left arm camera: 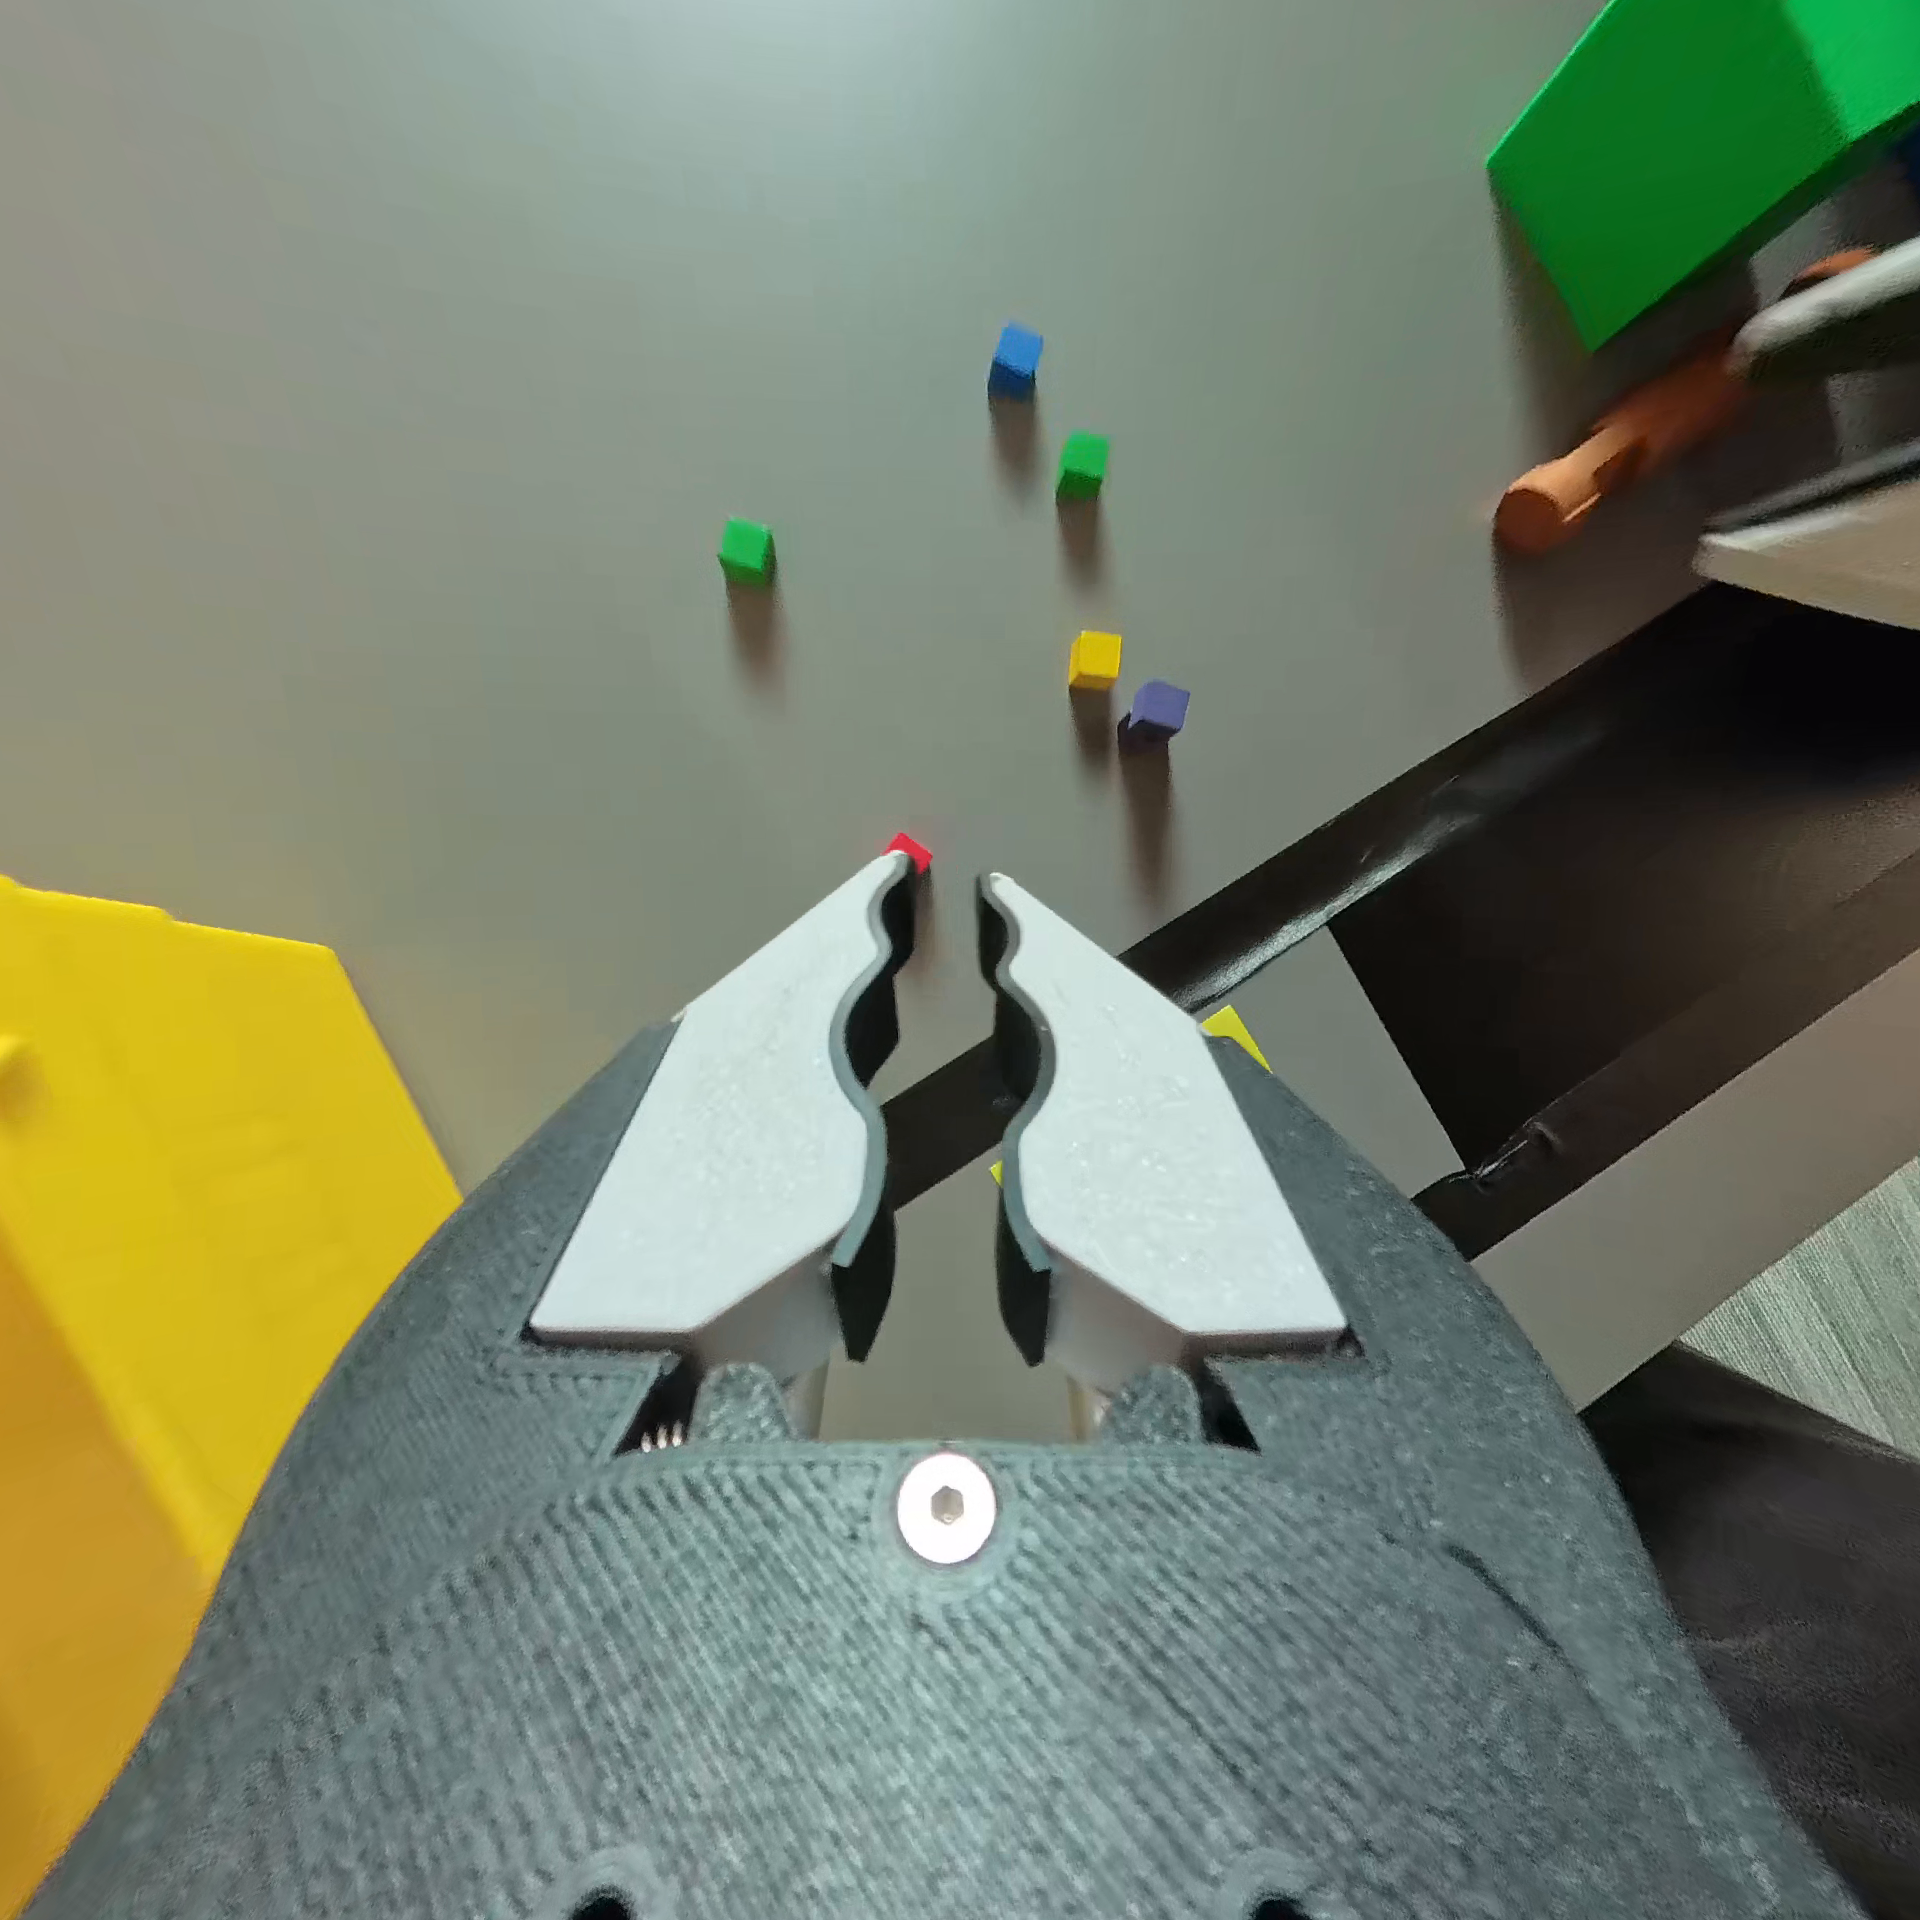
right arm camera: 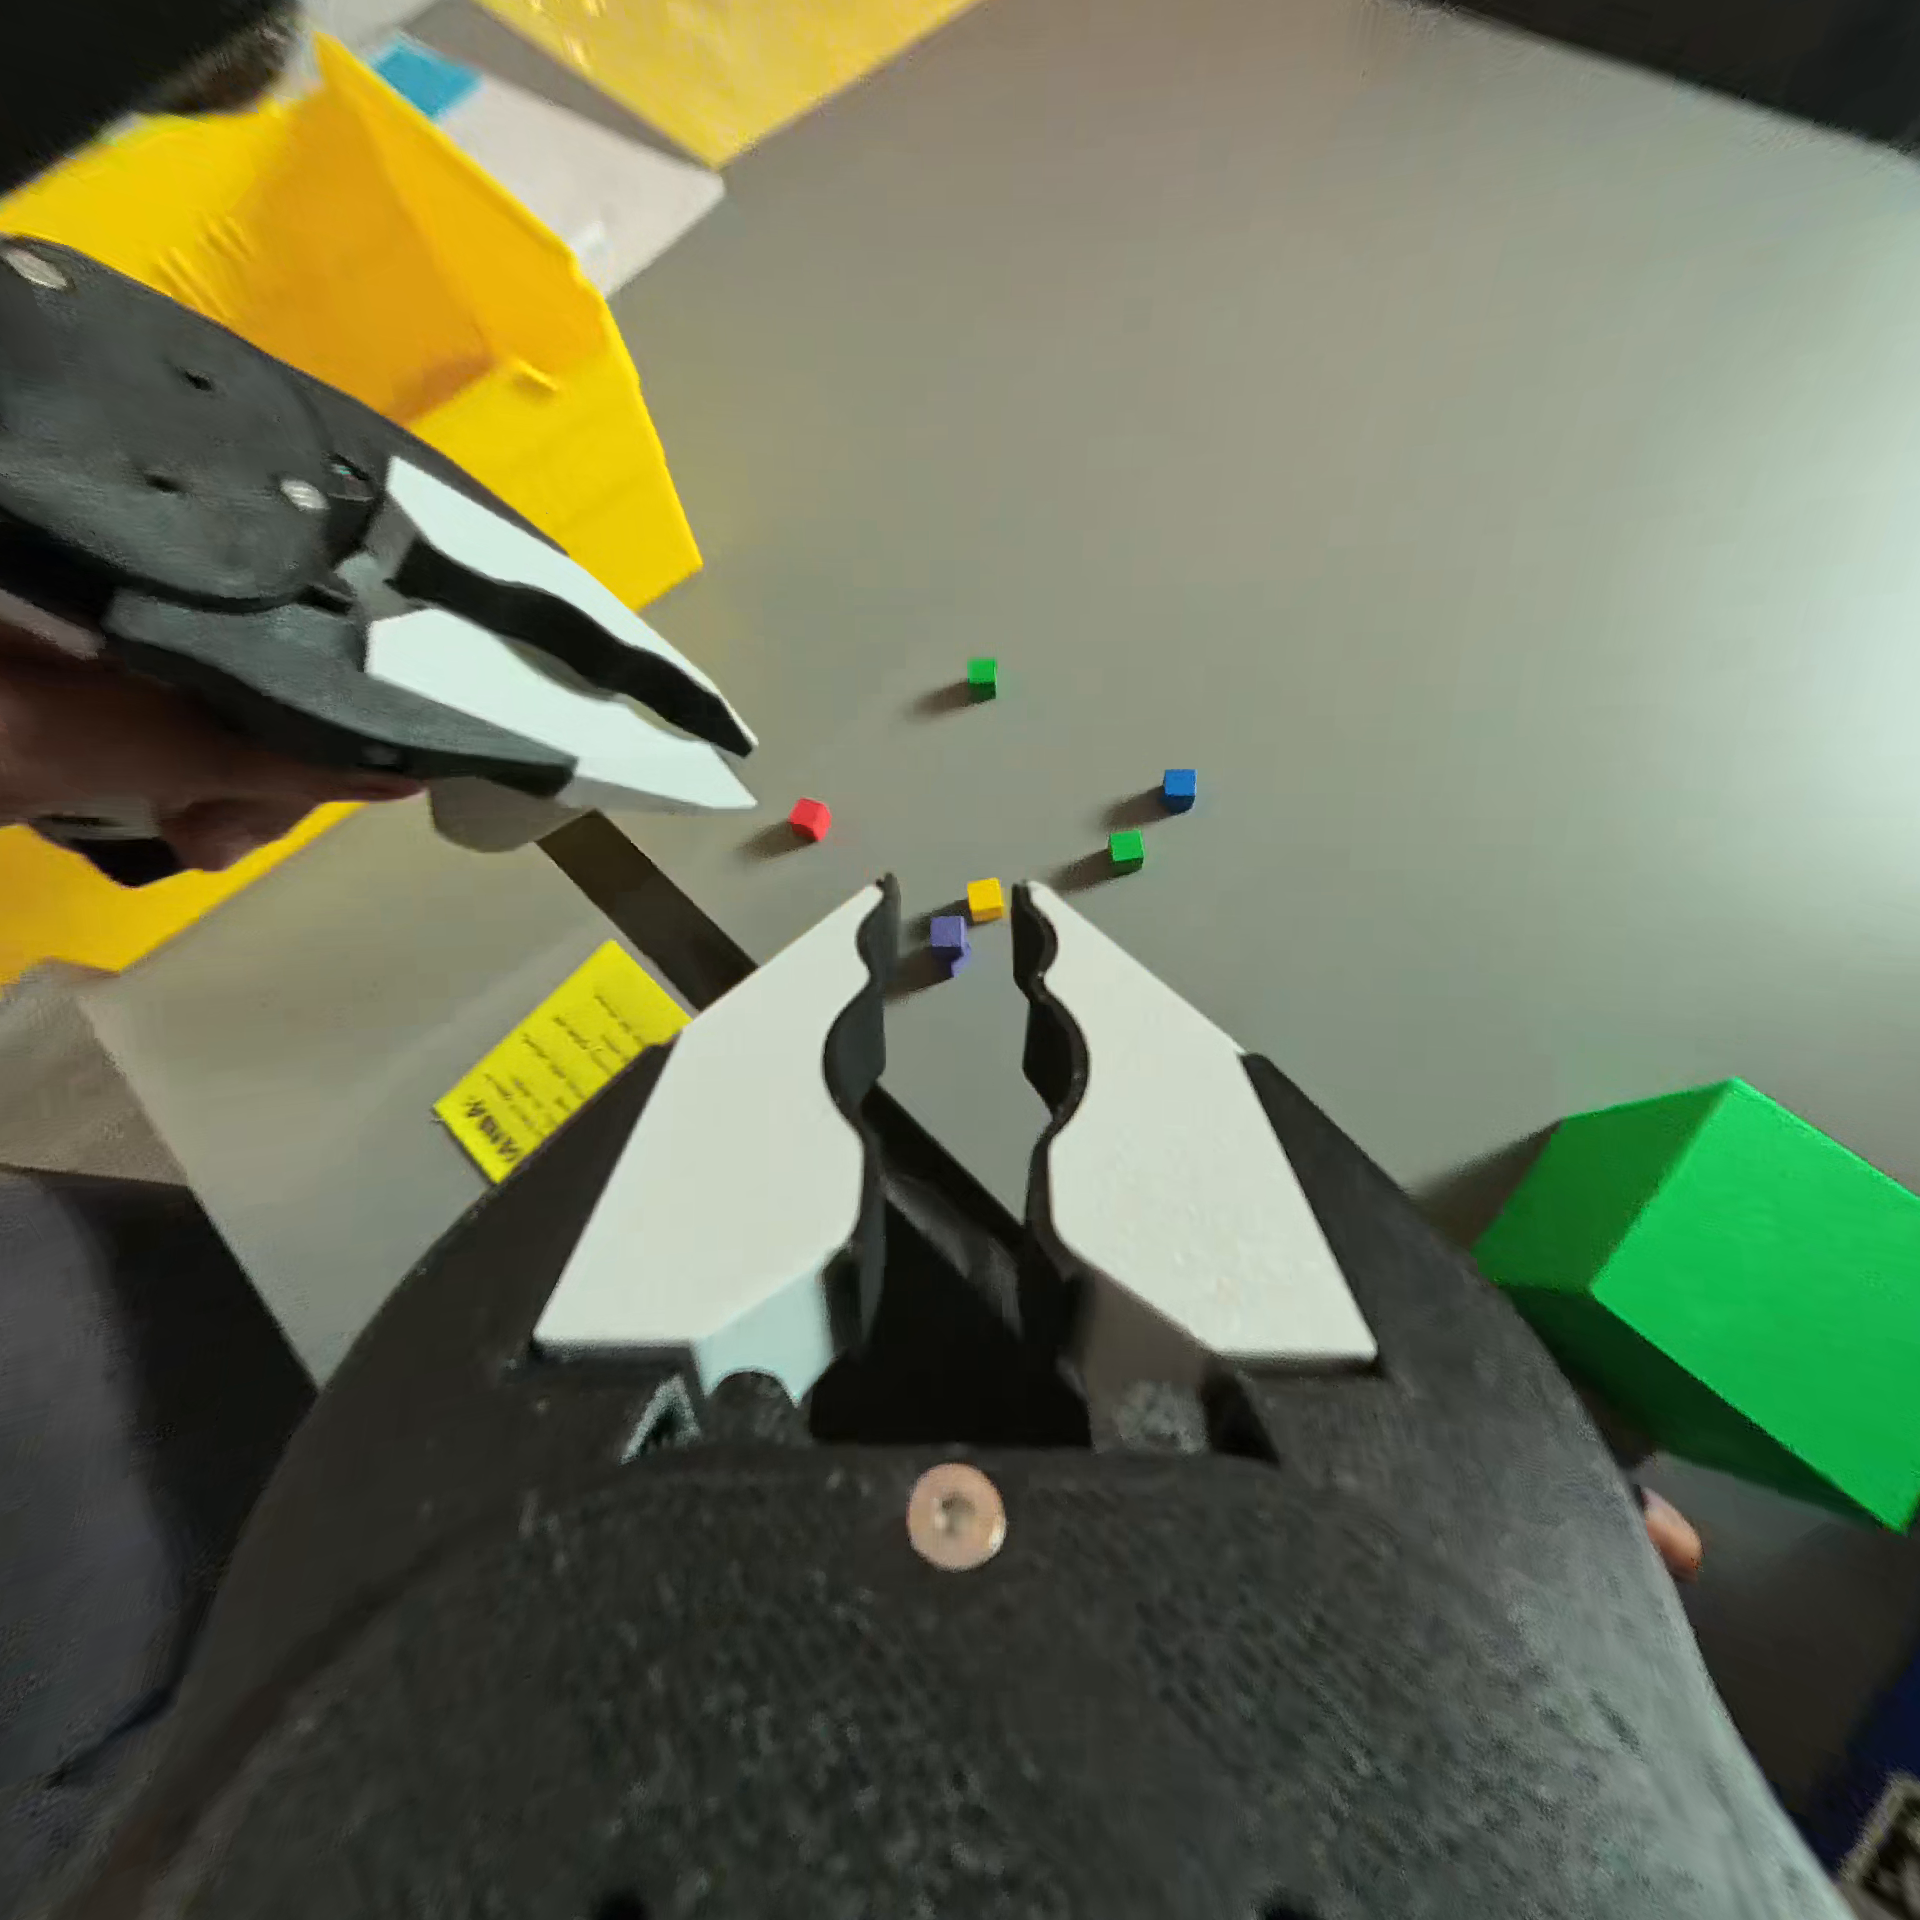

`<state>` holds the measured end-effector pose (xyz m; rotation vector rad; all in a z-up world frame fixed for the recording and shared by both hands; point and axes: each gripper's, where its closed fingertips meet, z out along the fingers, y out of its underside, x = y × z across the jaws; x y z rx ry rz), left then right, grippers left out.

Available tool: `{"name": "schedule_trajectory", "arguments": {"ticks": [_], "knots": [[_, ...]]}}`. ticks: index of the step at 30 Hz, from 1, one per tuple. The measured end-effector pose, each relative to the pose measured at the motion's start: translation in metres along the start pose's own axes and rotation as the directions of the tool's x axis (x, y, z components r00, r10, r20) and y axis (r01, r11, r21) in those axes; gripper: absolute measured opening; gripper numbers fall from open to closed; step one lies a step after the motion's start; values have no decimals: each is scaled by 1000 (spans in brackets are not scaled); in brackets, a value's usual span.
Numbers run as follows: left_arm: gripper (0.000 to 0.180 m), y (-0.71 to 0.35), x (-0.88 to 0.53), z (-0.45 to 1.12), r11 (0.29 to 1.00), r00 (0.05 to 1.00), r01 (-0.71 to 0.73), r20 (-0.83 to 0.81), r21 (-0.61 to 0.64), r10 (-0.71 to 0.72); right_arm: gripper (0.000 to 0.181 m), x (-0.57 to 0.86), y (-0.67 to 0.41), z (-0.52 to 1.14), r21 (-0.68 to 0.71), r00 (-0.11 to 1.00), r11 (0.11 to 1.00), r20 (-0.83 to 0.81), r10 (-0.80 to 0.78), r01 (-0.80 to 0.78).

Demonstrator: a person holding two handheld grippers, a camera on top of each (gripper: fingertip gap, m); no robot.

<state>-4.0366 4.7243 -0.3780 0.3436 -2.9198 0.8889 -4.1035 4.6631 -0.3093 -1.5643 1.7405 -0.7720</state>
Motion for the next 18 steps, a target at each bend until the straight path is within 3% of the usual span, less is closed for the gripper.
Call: {"name": "schedule_trajectory", "arguments": {"ticks": [5,9,14,18], "knots": [[42,22,-3,27,996,999,49,24,-72,-47,24,24,21,52,-136,1000,991,-18,-15,12],[39,27,-8,38,995,998,41,50,-88,-37,27,41,34,79,-213,999,977,-52,-1,-10],[12,21,-14,45,998,997,17,79,-55,-13,28,50,39,101,-245,999,970,-48,-3,-9],[11,19,-12,42,998,999,34,39,-53,-32,23,55,49,112,-290,999,957,-45,-12,-2]]}}
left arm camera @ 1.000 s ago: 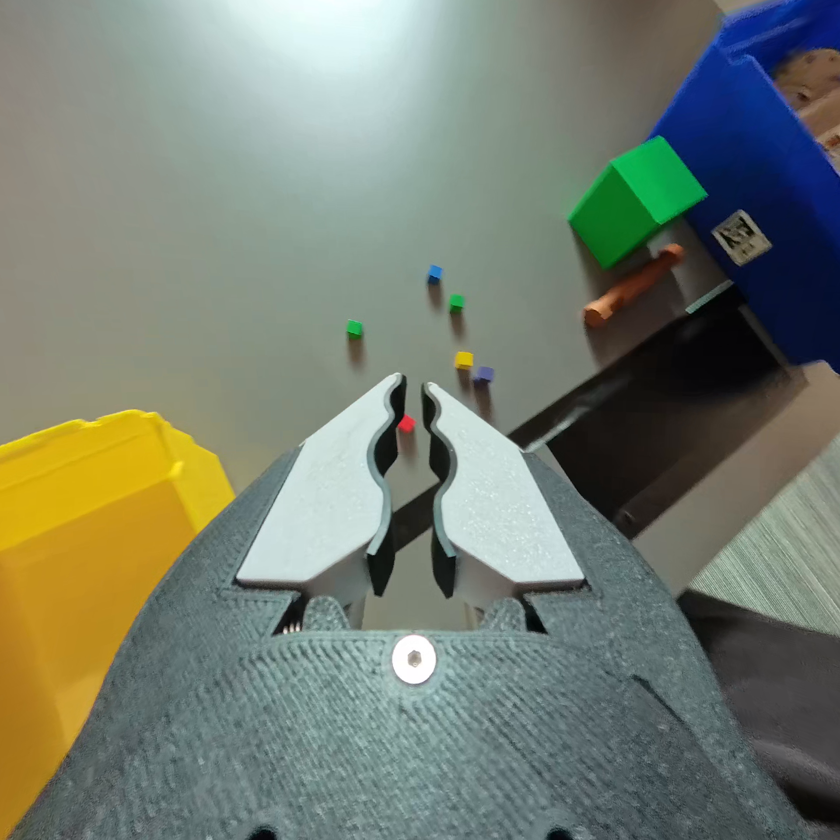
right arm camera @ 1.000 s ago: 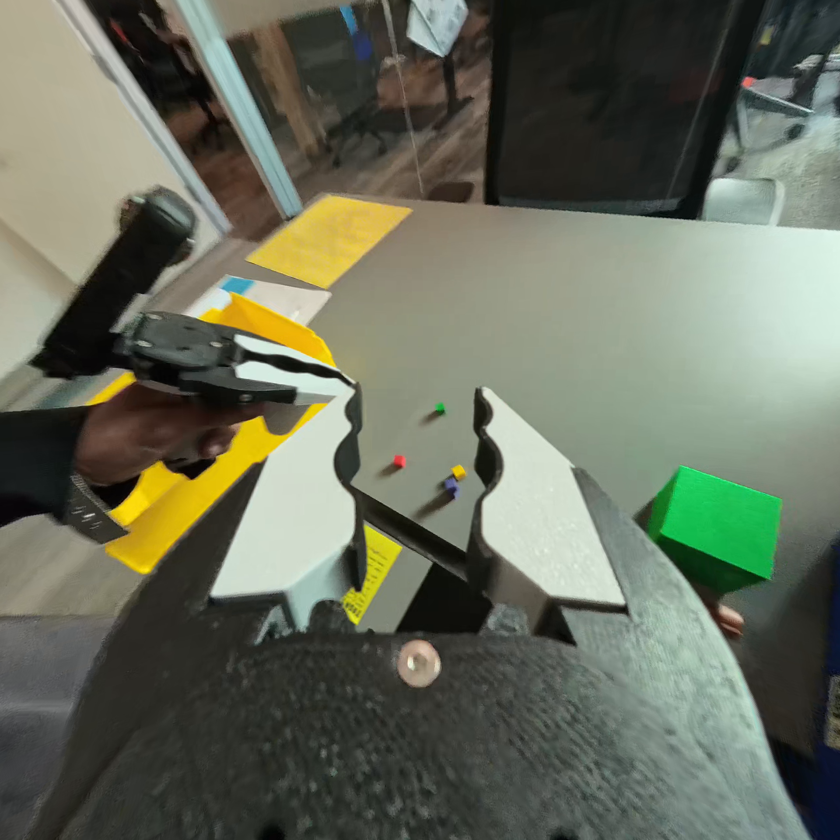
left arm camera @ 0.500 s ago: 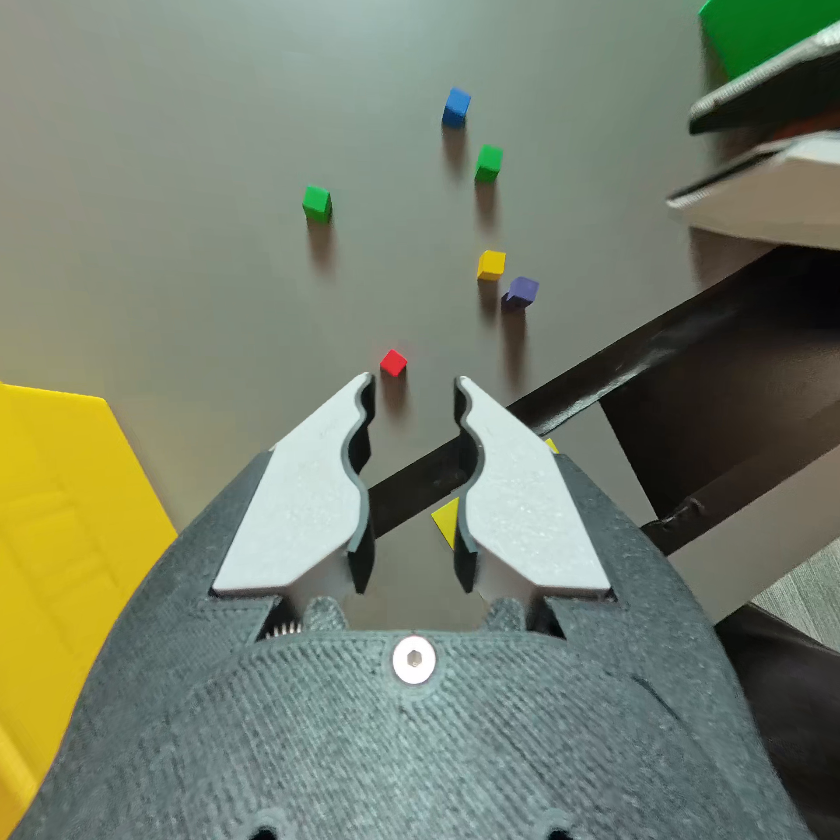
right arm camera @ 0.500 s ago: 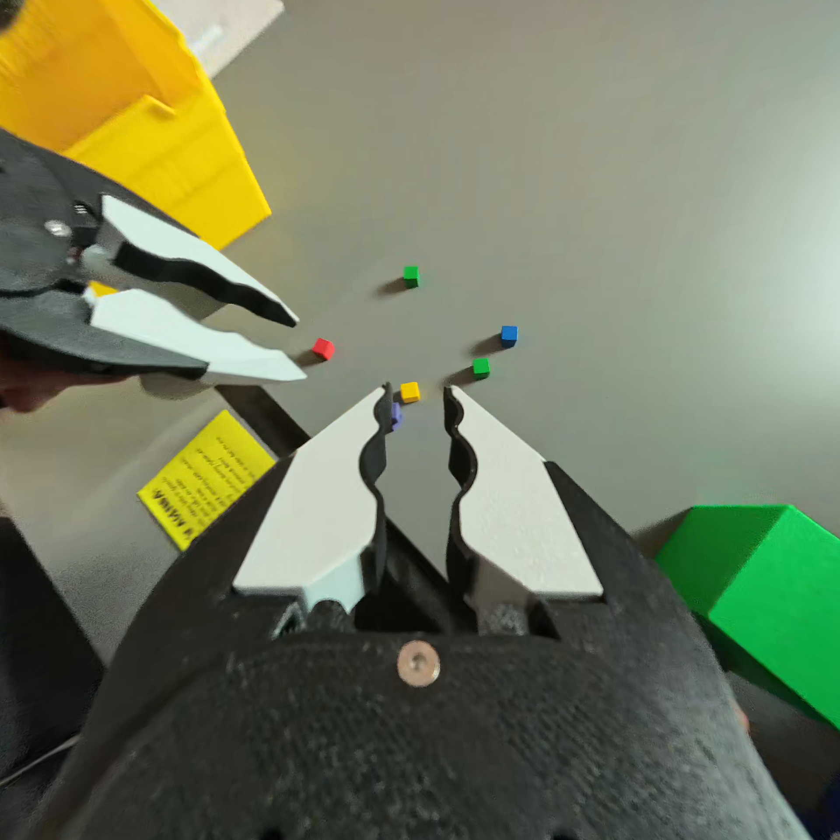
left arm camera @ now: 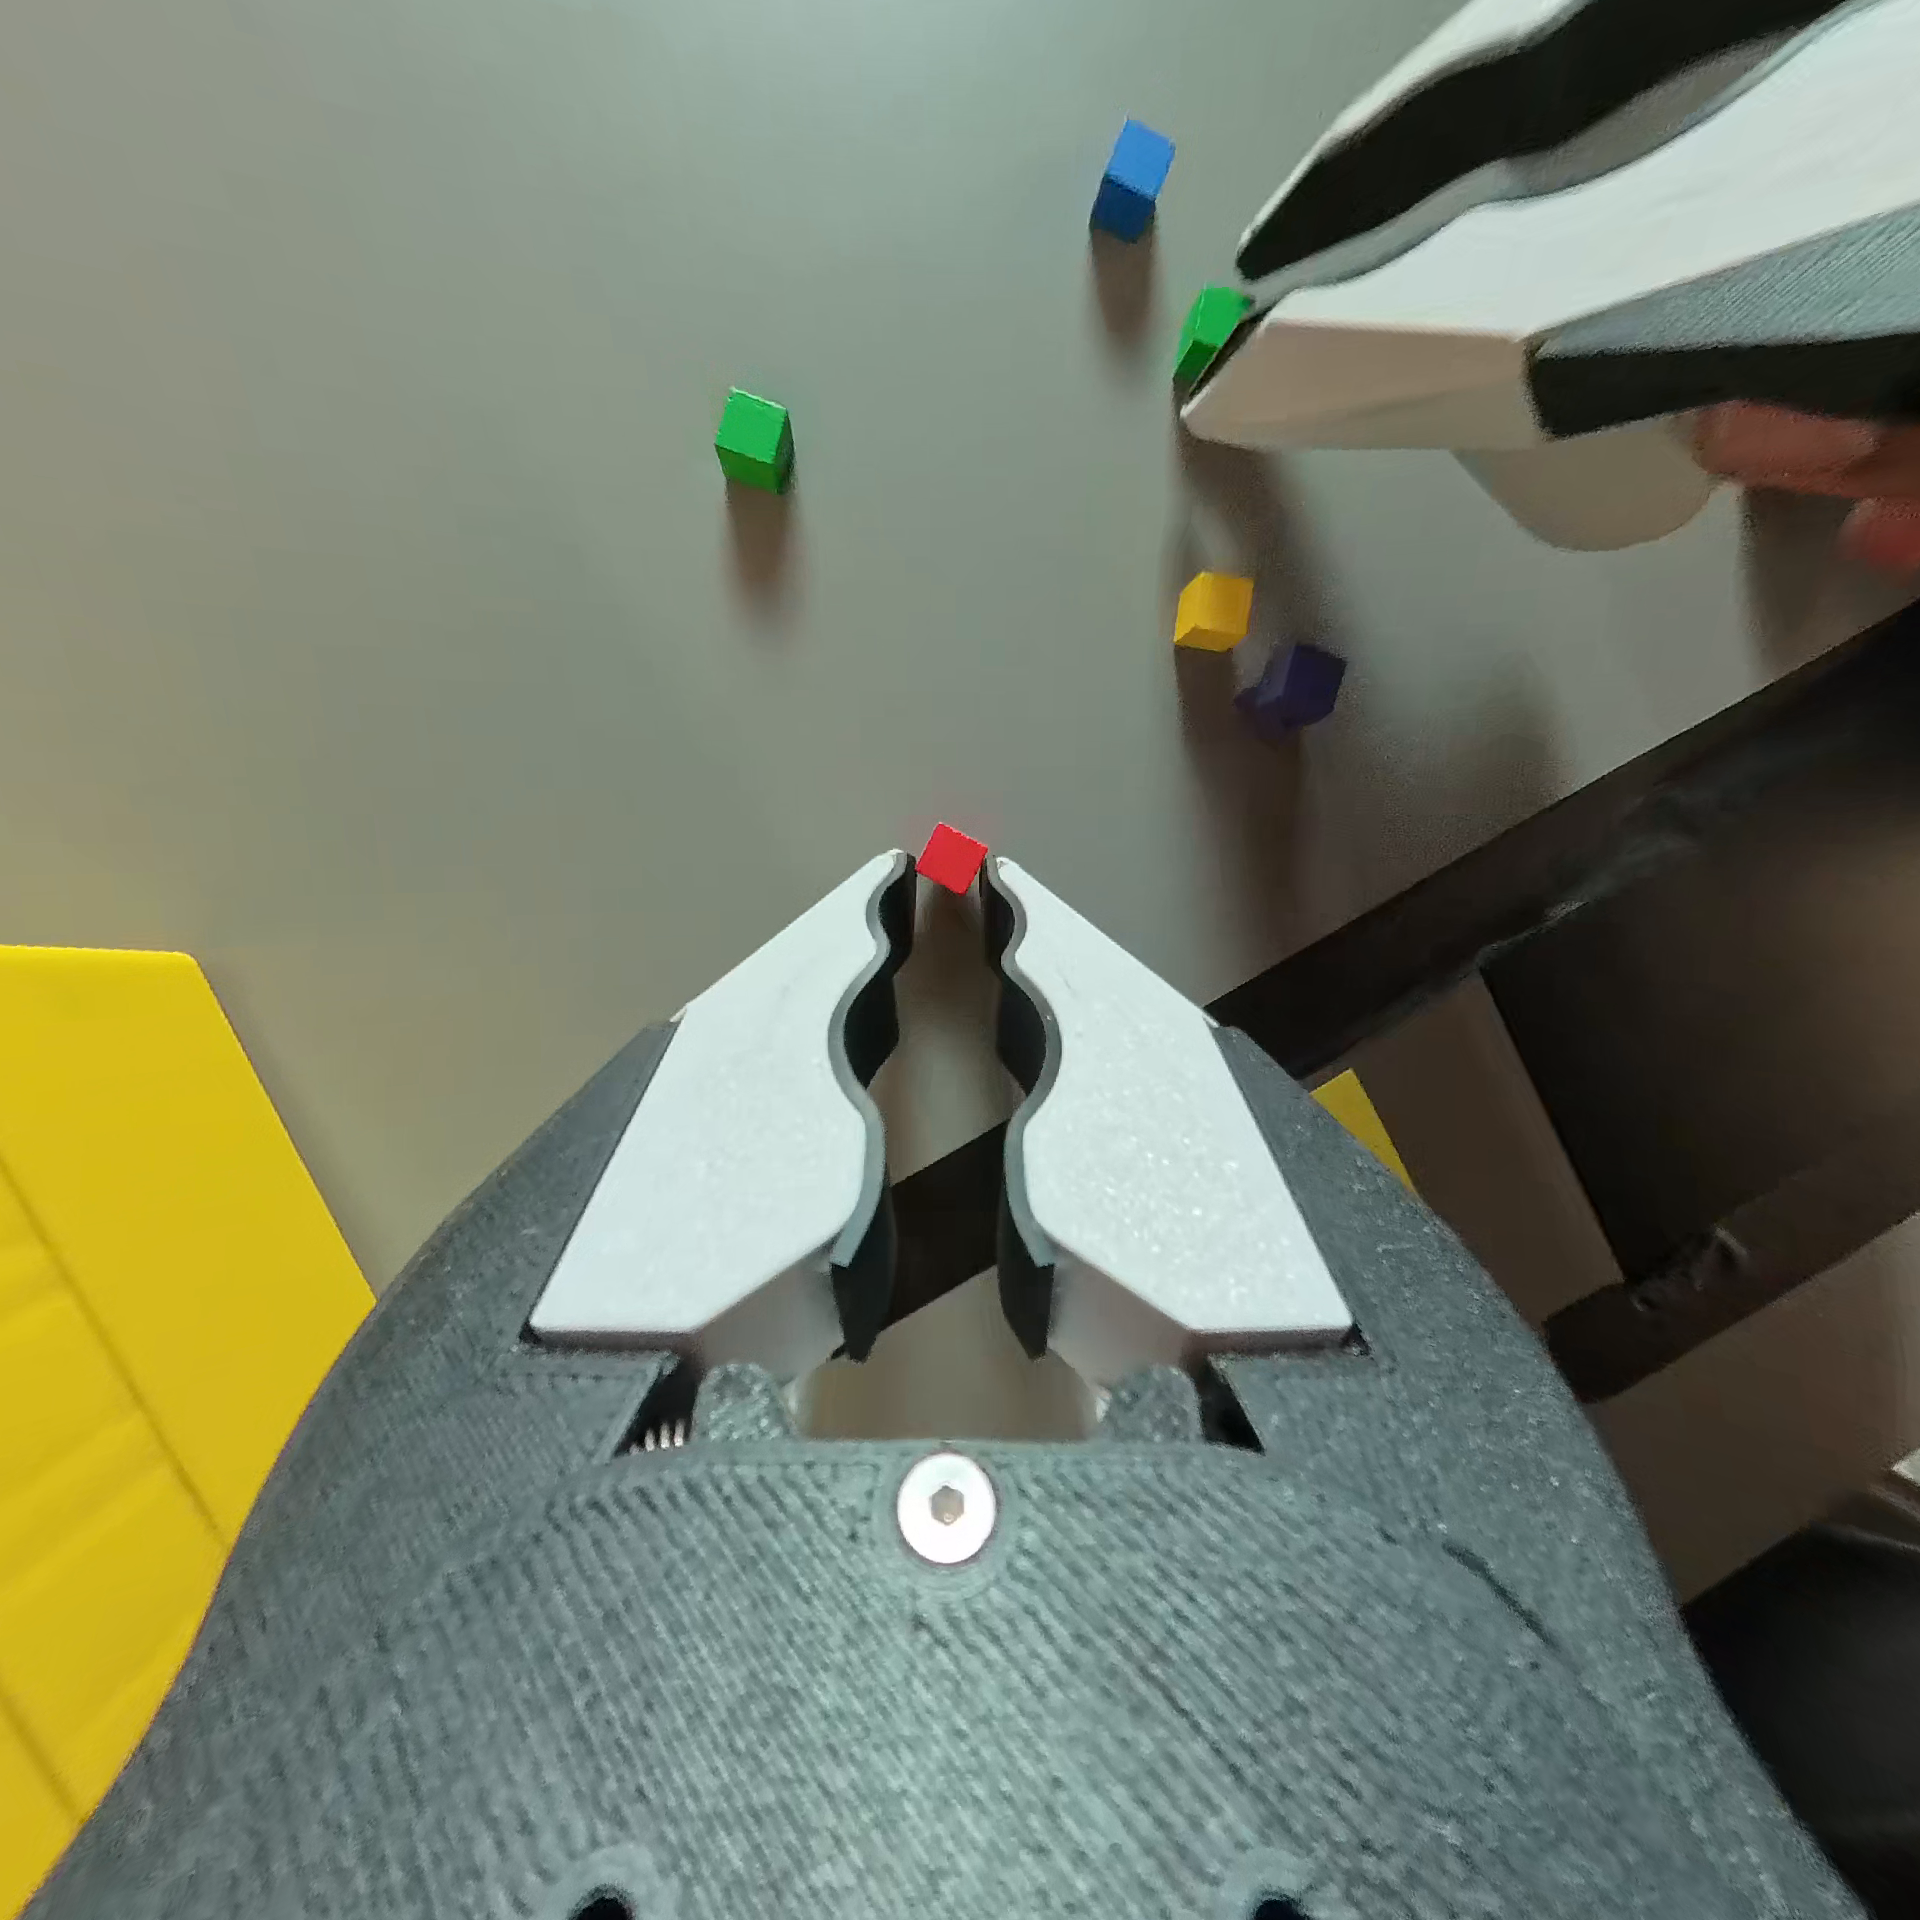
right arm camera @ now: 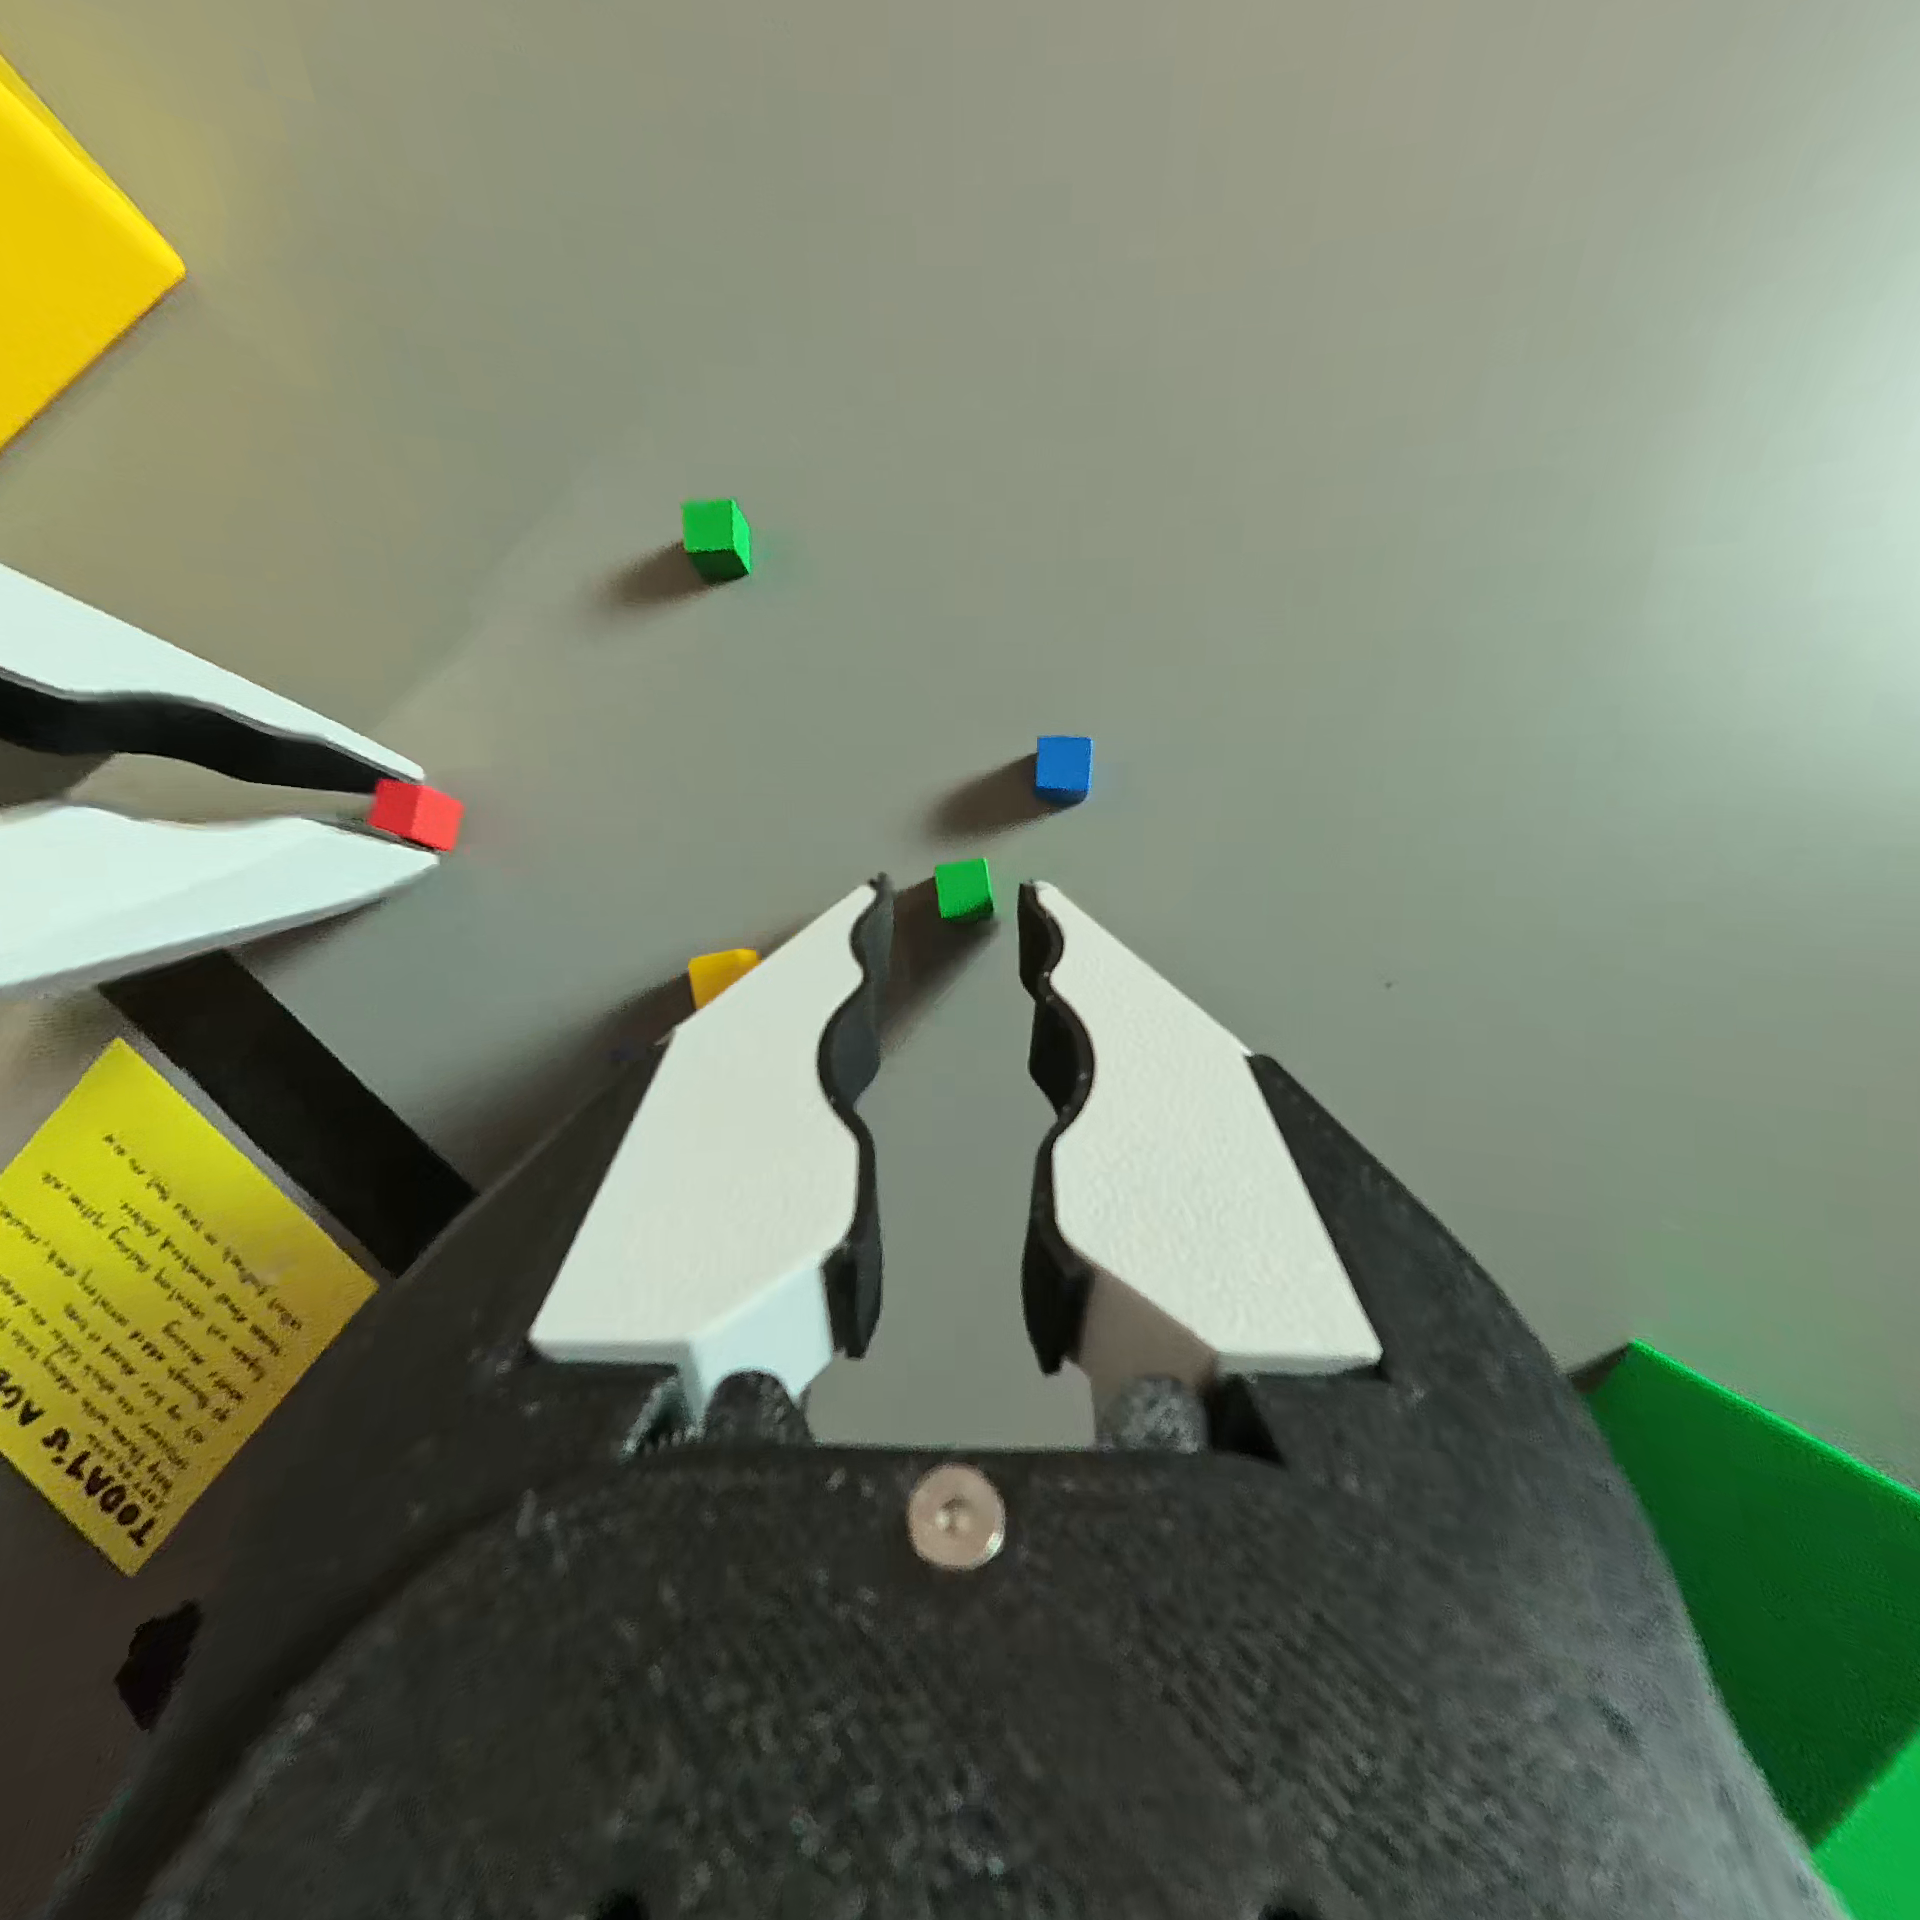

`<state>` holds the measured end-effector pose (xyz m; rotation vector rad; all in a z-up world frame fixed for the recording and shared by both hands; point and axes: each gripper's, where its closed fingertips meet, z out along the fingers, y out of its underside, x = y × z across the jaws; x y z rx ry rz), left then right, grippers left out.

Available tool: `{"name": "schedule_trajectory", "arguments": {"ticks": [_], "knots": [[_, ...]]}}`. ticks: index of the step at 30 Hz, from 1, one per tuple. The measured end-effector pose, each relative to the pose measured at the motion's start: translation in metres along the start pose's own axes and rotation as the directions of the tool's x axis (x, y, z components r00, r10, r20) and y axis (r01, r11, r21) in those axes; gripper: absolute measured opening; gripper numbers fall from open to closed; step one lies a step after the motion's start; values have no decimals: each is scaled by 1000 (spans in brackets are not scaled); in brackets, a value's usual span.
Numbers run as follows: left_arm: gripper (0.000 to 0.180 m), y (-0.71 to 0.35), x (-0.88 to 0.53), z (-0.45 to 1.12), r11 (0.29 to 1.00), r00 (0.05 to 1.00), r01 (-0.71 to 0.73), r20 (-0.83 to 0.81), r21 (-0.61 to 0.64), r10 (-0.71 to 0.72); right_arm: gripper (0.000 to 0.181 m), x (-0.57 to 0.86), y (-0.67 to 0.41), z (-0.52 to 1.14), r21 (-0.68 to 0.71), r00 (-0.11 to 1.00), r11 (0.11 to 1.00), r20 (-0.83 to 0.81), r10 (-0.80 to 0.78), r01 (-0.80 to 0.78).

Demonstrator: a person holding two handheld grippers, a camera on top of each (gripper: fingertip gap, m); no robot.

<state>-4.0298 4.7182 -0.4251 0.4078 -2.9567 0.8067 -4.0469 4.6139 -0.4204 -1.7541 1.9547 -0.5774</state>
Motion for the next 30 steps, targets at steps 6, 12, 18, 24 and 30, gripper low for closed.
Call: {"name": "schedule_trajectory", "arguments": {"ticks": [6,12,18,24,30], "knots": [[11,-3,6,-11,998,998,56,-36,42,-54,9,8,5,-1,-29,1000,1000,-23,-9,8],[11,-11,22,-22,996,997,22,-75,81,-16,9,11,-8,-36,59,998,998,-65,23,-19],[10,-20,49,-22,992,984,-70,-157,106,86,9,-1,4,-83,154,990,986,-110,85,-68],[11,-21,68,-12,975,961,-198,-177,97,213,9,-27,54,-96,130,985,985,-113,133,-118],[11,-27,65,-3,968,961,-232,-136,93,243,8,-44,80,-104,122,982,982,-99,159,-147]]}}
